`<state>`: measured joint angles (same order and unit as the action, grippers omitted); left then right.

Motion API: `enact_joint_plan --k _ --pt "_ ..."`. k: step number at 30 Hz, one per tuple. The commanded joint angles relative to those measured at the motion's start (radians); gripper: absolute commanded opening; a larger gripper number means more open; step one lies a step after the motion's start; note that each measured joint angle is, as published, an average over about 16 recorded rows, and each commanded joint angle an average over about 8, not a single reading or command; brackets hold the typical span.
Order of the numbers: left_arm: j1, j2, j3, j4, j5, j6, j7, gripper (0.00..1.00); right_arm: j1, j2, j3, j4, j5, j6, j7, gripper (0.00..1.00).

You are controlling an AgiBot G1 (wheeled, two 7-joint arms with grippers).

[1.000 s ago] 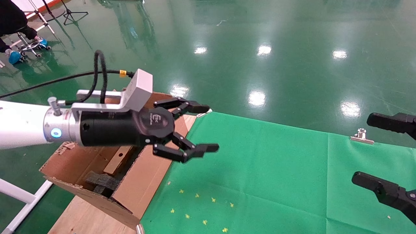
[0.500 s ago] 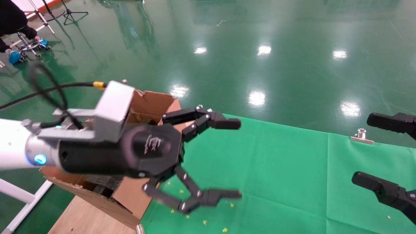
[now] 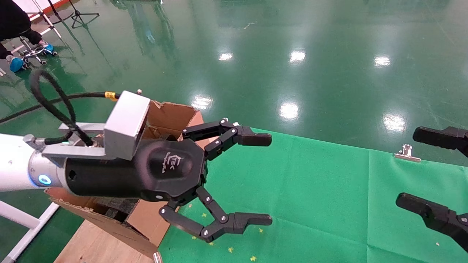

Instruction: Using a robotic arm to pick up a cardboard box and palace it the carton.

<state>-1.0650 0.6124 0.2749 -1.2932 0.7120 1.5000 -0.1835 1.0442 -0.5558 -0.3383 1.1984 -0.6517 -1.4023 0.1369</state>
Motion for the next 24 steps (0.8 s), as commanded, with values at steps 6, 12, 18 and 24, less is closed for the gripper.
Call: enact_joint_plan --k 6,12,18,24 --pt "-0.005 0.0 0.002 0.005 0.01 -0.003 -0.003 1.0 0.0 0.0 0.0 0.0 0.0 0.0 0.0 1.0" --pt "-0.007 -0.001 0.003 0.007 0.014 -0.004 -0.004 1.0 0.0 0.0 0.0 0.0 0.0 0.0 0.0 1.0" --pt "-0.008 -0.001 0.004 0.009 0.017 -0.004 -0.004 1.0 0.0 0.0 0.0 0.0 0.0 0.0 0.0 1.0" --pt "-0.009 -0.001 0.004 0.009 0.019 -0.005 -0.005 1.0 0.0 0.0 0.0 0.0 0.0 0.0 0.0 1.0"
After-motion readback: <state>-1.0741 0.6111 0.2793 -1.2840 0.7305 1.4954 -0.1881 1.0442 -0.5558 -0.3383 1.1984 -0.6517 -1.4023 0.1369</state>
